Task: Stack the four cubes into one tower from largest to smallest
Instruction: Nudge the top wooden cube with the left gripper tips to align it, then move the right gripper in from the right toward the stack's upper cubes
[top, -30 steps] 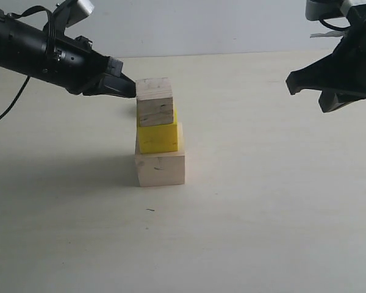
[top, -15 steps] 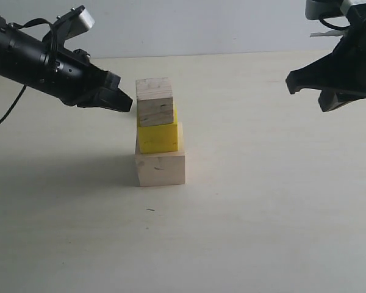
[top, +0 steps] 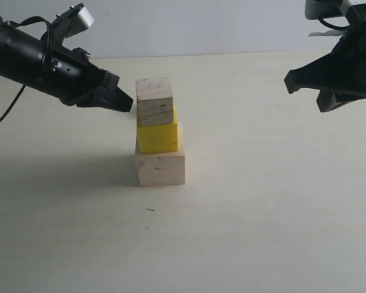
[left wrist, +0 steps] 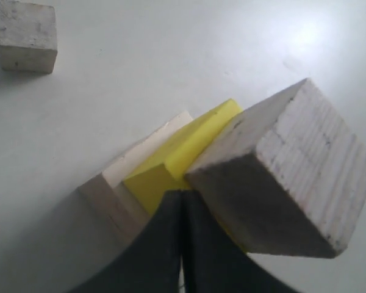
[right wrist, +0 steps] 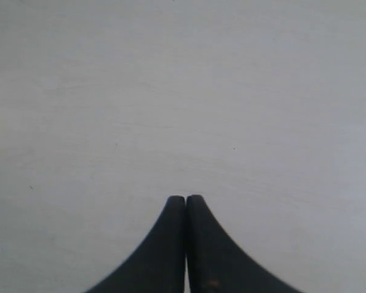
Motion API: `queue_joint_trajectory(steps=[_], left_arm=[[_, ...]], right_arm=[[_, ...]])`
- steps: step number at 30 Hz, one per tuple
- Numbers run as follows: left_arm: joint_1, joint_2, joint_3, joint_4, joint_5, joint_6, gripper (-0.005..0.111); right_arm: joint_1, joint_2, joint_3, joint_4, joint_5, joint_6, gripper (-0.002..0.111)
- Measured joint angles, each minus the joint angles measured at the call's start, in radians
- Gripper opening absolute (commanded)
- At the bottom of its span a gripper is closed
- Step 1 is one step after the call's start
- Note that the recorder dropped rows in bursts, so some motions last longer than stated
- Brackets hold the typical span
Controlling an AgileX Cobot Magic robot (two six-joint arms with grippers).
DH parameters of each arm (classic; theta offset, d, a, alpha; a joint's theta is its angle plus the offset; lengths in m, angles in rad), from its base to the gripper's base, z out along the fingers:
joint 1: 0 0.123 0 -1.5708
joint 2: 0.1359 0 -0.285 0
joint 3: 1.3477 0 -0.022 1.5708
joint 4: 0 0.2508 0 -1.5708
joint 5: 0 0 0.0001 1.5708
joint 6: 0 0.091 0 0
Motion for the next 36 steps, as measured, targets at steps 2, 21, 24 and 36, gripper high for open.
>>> queue_joint_trajectory(steps=[2,21,24,36], left_arm=[[-0.019,0.0,0.0,0.002,-0.002,0.004,0.0],[-0.053,-0.002,0.0,0.071,-0.073,-0.042,0.0],[-0.053,-0.002,0.0,0.087,-0.075,-0.061,0.0],[-0.053,-0.002,0.0,0.173,-0.081,-0.112,0.0]], right_arm=[[0.0,0.0,0.0,0.0,0.0,0.0,0.0],[0.0,0.0,0.0,0.217,0.021,-0.129,0.0],[0.0,0.007,0.0,0.375,0.002,-0.234,0.0],[0.0,0.195,0.0,0.756,-0.096,-0.503,0.0]])
